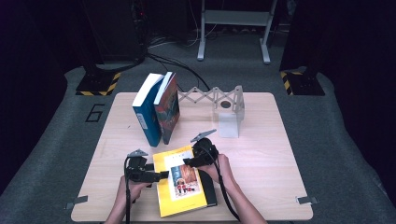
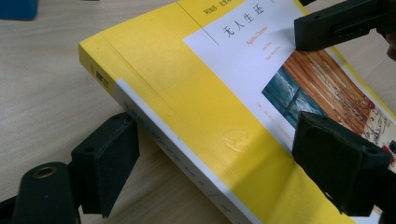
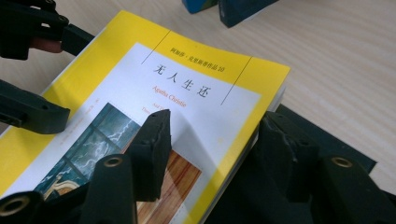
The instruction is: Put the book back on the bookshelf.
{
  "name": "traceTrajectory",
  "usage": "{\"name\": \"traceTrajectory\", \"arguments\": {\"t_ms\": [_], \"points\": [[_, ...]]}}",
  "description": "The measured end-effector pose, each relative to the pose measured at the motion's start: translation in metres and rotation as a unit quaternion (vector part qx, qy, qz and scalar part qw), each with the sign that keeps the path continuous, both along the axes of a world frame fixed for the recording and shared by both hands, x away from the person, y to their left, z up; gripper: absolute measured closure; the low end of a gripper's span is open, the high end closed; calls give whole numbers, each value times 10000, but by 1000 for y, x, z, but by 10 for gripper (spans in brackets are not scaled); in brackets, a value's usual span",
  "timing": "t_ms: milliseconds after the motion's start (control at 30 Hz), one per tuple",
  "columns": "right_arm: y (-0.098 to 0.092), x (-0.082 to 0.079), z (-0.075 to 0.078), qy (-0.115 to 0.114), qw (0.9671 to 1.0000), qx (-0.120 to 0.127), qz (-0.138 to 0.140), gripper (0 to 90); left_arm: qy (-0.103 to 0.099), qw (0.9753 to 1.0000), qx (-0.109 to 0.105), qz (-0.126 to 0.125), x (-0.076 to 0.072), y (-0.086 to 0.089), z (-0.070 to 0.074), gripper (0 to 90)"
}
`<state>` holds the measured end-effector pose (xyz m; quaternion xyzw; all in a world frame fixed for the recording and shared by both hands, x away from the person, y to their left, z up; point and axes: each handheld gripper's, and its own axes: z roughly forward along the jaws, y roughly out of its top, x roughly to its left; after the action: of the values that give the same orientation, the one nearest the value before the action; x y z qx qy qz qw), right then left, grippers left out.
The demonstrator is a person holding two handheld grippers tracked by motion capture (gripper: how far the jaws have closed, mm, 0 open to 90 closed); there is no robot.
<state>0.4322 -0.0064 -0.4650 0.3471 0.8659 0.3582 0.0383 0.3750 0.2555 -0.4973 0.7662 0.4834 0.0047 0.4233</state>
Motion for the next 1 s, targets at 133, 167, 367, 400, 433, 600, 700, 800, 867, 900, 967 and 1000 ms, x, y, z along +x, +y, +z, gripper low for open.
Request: {"name": "traceTrajectory", "arguments": {"t_ms": [133,167,367,400,433,600,700,800,867,900,967,1000], "points": [[0,0,2,-125,9999,-30,41,487,20,10000,-11,6,1,-2,0,144],[0,1,2,-25,10000,-16,12,492,28,10000,-6,-4,1,-2,0,143],[-2,14,-1,247,9996,167,-5,501,16,10000,23,59,3,-5,1,137],[-1,15,0,293,9994,159,-10,504,27,10000,35,57,3,-5,1,135],[-1,16,0,203,9997,106,-10,519,36,10000,64,8,4,-5,2,134],[-2,16,3,110,9999,5,-67,657,62,9999,72,35,5,-8,2,128],[-5,17,3,178,9997,115,-100,718,2,10000,87,41,5,-8,2,126],[-7,18,6,184,9998,89,-89,801,29,9999,78,59,6,-9,2,123],[-7,17,8,155,9998,105,-94,837,56,9999,103,30,6,-10,2,122],[-7,15,10,170,9998,79,-121,847,51,9999,101,29,6,-10,2,121],[-7,14,12,16,10000,28,-56,858,77,9999,92,4,7,-9,2,121],[-6,12,13,5,10000,25,-88,862,61,10000,61,19,7,-9,2,121]]}}
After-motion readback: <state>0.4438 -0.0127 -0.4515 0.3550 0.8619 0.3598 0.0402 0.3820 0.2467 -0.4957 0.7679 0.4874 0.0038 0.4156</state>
